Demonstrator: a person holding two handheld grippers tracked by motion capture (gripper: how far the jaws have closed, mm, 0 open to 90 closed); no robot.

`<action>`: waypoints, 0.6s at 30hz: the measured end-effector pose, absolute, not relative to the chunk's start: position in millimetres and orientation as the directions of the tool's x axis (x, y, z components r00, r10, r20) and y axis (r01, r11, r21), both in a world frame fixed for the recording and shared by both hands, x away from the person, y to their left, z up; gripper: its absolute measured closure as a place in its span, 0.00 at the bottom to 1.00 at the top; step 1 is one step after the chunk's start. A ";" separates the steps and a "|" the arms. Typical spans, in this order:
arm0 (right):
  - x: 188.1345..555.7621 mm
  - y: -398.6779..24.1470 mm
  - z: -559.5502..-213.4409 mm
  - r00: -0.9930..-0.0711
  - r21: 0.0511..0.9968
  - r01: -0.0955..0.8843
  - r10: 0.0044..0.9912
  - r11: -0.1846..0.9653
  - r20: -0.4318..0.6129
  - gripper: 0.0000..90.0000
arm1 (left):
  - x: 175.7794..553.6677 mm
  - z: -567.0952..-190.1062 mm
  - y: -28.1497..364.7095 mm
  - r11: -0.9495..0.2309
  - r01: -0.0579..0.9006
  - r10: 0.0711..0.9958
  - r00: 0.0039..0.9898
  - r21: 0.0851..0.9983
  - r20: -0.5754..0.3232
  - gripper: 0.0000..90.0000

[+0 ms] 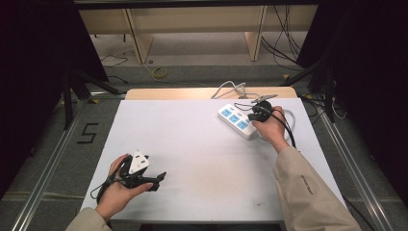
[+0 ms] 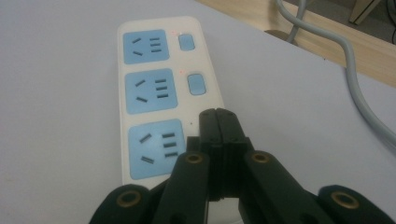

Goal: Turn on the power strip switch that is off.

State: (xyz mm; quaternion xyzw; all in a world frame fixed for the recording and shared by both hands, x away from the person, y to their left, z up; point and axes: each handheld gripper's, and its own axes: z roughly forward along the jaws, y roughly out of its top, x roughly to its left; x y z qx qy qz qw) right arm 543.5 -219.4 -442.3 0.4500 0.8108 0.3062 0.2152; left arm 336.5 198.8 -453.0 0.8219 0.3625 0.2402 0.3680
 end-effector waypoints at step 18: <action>551.5 -217.3 -448.2 -0.509 0.672 0.611 0.858 0.418 -0.071 1.00 | 336.3 -453.1 198.8 -0.464 0.419 0.773 0.622 0.780 0.126 0.18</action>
